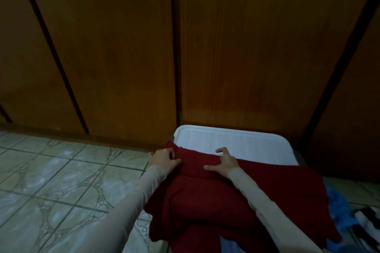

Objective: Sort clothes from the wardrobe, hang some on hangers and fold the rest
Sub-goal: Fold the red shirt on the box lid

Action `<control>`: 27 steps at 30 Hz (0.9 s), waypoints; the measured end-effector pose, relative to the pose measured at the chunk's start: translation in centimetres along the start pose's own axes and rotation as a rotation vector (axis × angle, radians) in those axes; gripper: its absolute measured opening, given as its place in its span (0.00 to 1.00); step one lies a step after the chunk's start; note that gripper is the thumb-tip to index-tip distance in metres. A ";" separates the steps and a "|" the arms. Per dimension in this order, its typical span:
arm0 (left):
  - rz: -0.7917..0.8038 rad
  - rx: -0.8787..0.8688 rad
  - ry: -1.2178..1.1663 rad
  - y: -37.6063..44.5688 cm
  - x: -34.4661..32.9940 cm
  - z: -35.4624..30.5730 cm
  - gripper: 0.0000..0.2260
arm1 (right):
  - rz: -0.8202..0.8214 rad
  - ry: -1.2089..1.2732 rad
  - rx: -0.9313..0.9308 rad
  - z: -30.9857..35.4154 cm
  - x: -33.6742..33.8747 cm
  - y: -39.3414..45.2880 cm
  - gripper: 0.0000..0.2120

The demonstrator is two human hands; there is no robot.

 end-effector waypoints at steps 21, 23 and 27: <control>-0.208 -0.398 0.318 -2.8 -1.4 -5.2 0.19 | -0.321 -0.506 0.264 -2.5 4.3 -1.5 0.09; -0.093 -0.467 0.278 -3.7 -3.1 -6.4 0.18 | -0.312 -0.576 0.218 -3.9 5.0 -1.7 0.11; 0.107 -0.421 0.274 -5.2 -6.6 -7.4 0.22 | -0.281 -0.642 0.159 -6.4 6.5 -2.9 0.16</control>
Point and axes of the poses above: each hand's wrist, its own y-axis towards the middle knuckle, its own x-axis out of the back of the hand, z = x × y, the point moved 7 cm from there along y, towards the middle knuckle, and after that the axes turned 8 degrees about -z, right-handed, at the moved point
